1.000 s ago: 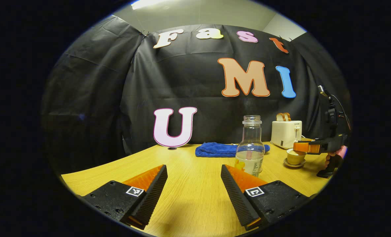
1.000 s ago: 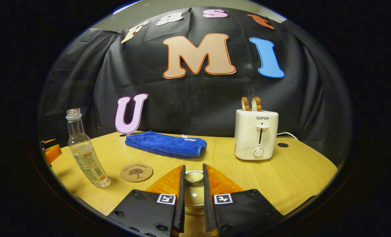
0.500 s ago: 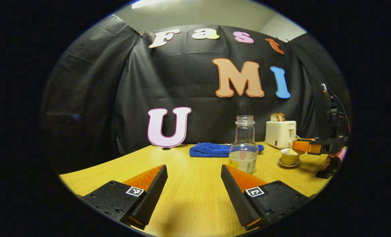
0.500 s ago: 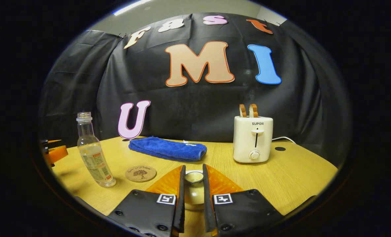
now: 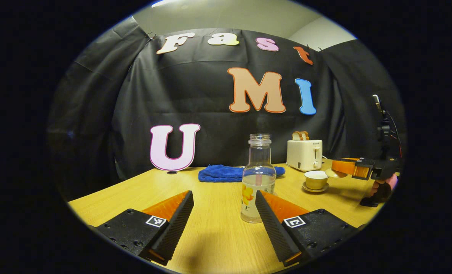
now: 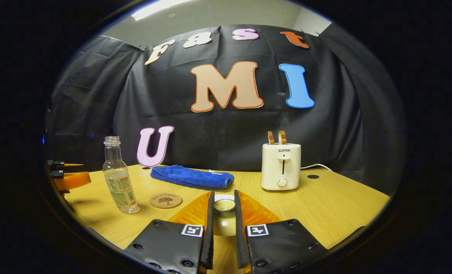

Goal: Open the teacup lid with one hand, grasp the water bottle and pour water into the teacup with the other hand; after pouring, place the water bottle on the coaster and then close the teacup lid.

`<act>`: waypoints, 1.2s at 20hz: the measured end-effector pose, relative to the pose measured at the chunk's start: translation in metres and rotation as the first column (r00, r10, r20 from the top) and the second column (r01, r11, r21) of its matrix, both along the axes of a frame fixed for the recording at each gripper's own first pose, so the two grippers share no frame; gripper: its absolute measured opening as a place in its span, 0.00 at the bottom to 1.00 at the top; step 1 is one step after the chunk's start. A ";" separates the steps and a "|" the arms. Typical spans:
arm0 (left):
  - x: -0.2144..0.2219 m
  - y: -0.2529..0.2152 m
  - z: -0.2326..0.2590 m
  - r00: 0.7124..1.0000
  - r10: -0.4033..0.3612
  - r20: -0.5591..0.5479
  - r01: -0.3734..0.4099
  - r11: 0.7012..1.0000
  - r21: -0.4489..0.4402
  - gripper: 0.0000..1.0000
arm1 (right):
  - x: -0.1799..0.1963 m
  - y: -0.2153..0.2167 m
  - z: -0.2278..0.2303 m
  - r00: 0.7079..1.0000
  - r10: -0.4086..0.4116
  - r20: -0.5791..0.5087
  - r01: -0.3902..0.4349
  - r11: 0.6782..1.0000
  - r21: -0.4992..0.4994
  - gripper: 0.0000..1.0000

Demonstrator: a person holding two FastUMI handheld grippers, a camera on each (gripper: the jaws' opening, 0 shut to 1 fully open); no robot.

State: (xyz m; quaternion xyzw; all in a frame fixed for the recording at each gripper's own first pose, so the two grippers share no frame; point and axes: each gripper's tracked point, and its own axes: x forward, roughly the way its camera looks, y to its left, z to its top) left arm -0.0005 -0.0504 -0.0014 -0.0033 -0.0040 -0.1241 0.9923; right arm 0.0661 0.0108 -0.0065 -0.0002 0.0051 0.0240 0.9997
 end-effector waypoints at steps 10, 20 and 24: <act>0.011 -0.043 -0.001 0.991 -0.134 -0.010 0.134 0.991 -0.001 0.95 | -0.046 -0.025 0.004 0.998 -0.069 0.007 0.069 0.998 -0.002 0.27; 0.058 -0.063 -0.024 0.980 -0.143 -0.141 0.147 0.989 0.020 0.95 | -0.071 -0.035 0.006 0.996 -0.084 0.010 0.084 0.996 -0.003 0.26; 0.069 -0.072 -0.029 0.973 -0.147 -0.180 0.157 0.987 0.041 0.95 | -0.070 -0.035 0.005 0.997 -0.083 0.007 0.083 0.997 -0.003 0.27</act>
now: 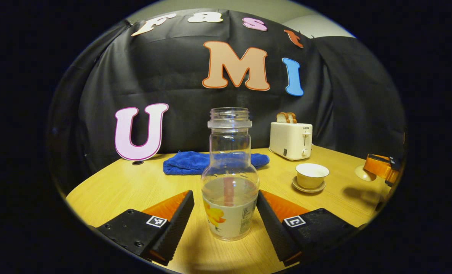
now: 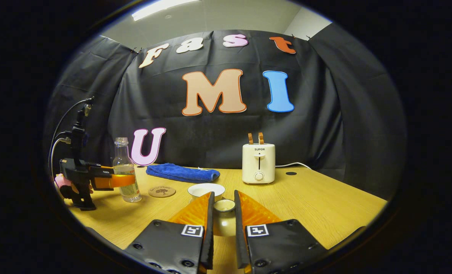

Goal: Open the teacup lid with one hand, grasp the water bottle and pour water into the teacup with the other hand; after pouring, place the water bottle on the coaster and then close the teacup lid.

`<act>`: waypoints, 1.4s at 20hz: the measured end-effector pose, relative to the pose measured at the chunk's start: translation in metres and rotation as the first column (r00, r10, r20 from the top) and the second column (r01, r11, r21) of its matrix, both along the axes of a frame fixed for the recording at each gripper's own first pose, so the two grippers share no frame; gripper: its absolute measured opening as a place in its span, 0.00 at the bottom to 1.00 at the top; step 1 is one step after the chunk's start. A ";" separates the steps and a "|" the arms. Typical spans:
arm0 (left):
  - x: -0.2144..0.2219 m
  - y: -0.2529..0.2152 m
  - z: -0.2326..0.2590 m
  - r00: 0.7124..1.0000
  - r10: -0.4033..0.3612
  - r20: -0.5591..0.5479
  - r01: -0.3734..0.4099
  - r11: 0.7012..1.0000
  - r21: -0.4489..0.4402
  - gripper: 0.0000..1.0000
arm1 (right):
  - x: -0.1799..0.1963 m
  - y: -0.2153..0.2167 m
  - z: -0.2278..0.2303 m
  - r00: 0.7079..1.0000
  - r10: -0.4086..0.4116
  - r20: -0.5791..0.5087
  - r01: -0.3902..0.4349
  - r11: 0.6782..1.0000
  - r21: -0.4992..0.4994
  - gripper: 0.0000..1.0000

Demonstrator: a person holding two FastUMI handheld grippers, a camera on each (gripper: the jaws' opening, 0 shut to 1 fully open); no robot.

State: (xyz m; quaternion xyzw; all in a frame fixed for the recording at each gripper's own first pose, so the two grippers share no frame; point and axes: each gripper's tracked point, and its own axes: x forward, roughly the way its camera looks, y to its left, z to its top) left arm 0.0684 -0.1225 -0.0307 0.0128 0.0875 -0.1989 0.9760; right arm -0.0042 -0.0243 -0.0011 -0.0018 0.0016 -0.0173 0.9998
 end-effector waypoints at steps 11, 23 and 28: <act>0.006 -0.002 -0.002 0.998 0.066 -0.021 -0.065 0.997 0.032 0.70 | 0.000 -0.002 0.000 1.000 -0.009 0.000 0.009 1.000 0.000 0.26; 0.049 0.002 0.028 0.979 0.127 0.162 -0.200 0.774 0.601 0.67 | -0.002 -0.031 0.001 0.998 -0.068 0.001 0.068 0.998 -0.002 0.27; 0.052 -0.018 0.019 0.980 0.020 0.197 -0.167 0.616 0.770 0.67 | -0.005 -0.051 0.002 0.993 -0.116 0.002 0.116 0.993 -0.004 0.26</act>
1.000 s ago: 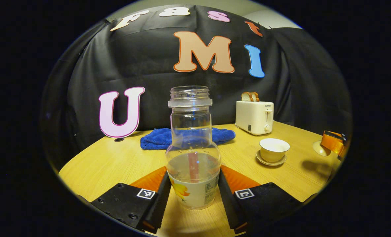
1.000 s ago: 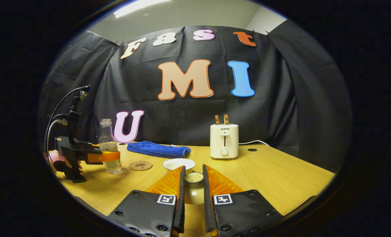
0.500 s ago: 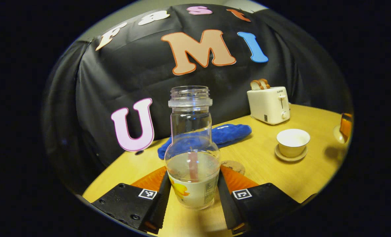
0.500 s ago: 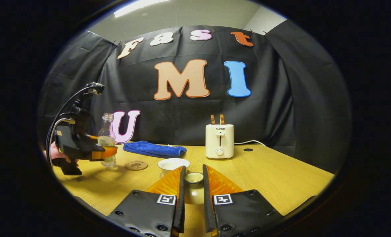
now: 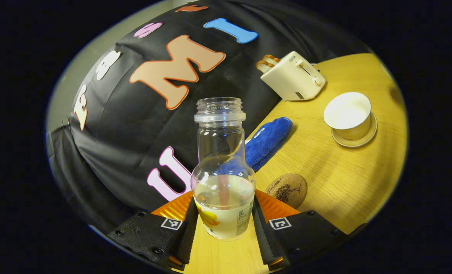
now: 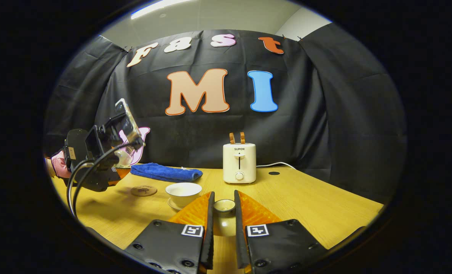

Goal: Open the teacup lid with one hand, grasp the water bottle and pour water into the teacup with the other hand; after pouring, place the water bottle on the coaster and then close the teacup lid.

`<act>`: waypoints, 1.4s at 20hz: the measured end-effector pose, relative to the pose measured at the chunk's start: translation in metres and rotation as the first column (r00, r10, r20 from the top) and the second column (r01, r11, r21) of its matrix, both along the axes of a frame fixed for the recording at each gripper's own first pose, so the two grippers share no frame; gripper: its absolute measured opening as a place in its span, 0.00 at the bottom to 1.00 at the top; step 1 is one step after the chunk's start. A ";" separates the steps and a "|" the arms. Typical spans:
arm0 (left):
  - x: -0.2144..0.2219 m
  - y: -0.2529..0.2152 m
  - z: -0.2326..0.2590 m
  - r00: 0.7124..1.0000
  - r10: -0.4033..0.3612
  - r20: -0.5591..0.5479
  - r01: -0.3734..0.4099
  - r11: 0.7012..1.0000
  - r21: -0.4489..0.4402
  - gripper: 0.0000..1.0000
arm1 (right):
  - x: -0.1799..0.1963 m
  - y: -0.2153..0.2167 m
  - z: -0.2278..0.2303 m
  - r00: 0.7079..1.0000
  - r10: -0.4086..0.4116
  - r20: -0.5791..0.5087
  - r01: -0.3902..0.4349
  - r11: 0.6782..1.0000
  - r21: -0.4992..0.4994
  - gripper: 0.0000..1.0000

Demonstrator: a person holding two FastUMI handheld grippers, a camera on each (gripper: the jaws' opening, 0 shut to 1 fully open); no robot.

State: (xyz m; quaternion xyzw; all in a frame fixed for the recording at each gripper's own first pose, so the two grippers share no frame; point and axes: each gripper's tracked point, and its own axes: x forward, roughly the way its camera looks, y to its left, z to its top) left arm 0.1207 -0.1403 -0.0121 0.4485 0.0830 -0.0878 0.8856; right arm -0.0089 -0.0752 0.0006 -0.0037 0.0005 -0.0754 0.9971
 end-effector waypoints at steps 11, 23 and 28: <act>0.014 -0.028 -0.011 0.994 -0.112 0.015 0.097 0.911 0.400 0.67 | -0.005 -0.044 0.002 0.996 -0.084 0.004 0.084 0.996 -0.003 0.27; 0.024 -0.037 0.012 0.972 -0.217 0.085 0.111 0.751 0.651 0.67 | -0.005 -0.044 0.003 0.997 -0.081 0.004 0.081 0.997 -0.005 0.26; 0.025 -0.038 0.015 0.966 -0.247 0.078 0.117 0.685 0.719 0.67 | -0.005 -0.044 0.002 0.997 -0.081 0.003 0.081 0.997 -0.005 0.27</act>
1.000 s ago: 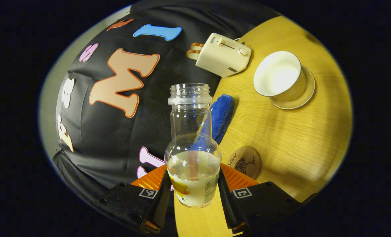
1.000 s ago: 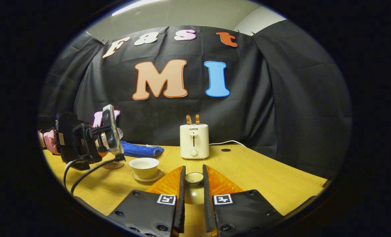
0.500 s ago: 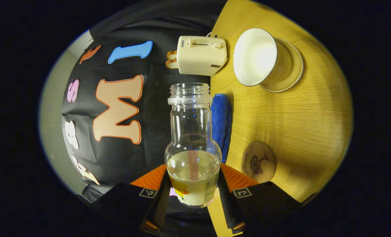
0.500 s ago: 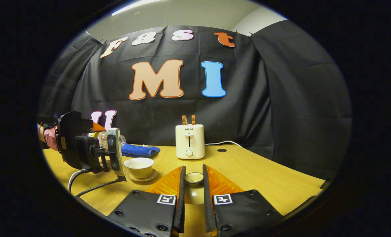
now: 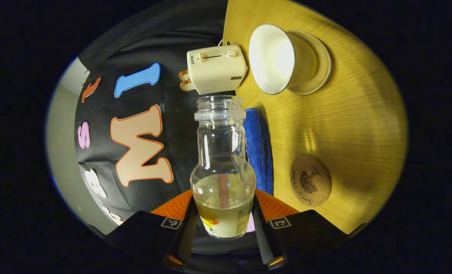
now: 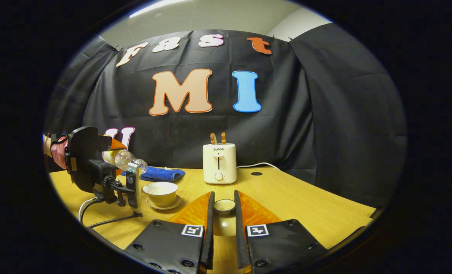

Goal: Open the teacup lid with one hand, grasp the water bottle and pour water into the teacup with the other hand; after pouring, place the water bottle on the coaster and then close the teacup lid.

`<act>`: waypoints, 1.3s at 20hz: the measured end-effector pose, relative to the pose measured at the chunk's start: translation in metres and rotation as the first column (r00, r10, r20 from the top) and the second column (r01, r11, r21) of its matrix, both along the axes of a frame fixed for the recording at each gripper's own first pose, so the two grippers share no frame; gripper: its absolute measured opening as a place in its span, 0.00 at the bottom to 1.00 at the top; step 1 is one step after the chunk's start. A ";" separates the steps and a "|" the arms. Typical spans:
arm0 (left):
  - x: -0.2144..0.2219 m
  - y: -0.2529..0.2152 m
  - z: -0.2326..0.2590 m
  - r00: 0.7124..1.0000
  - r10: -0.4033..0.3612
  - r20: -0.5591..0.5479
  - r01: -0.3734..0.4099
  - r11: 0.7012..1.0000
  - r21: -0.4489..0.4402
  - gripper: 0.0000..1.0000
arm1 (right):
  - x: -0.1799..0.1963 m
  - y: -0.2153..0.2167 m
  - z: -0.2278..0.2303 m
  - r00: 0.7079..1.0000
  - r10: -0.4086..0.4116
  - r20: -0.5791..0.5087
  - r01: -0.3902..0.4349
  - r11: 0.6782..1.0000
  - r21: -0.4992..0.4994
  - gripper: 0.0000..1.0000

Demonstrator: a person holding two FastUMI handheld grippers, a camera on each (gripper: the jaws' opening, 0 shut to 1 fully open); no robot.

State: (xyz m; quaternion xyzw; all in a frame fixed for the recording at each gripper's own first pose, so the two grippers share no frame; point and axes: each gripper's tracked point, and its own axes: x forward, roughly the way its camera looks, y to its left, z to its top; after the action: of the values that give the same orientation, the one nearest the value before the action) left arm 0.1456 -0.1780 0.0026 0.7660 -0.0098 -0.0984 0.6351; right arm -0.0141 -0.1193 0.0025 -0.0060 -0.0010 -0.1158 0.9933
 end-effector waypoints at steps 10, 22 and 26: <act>-0.002 -0.004 0.000 1.000 -0.020 0.012 0.019 0.997 0.076 0.67 | 0.000 0.000 0.000 1.000 0.000 0.000 0.000 1.000 0.000 0.26; 0.000 -0.025 0.022 0.995 -0.083 0.053 0.068 0.970 0.233 0.67 | 0.000 0.000 0.000 1.000 0.000 0.000 0.000 1.000 0.000 0.27; -0.002 -0.031 0.036 0.991 -0.110 0.080 0.082 0.954 0.288 0.67 | 0.001 0.000 0.000 1.000 0.000 0.000 0.000 1.000 0.000 0.27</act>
State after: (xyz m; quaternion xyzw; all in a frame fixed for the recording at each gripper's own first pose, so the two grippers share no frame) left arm 0.1435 -0.2086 0.0385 0.8517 -0.0632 -0.0929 0.5118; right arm -0.0133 -0.1196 0.0026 -0.0059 -0.0012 -0.1158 0.9933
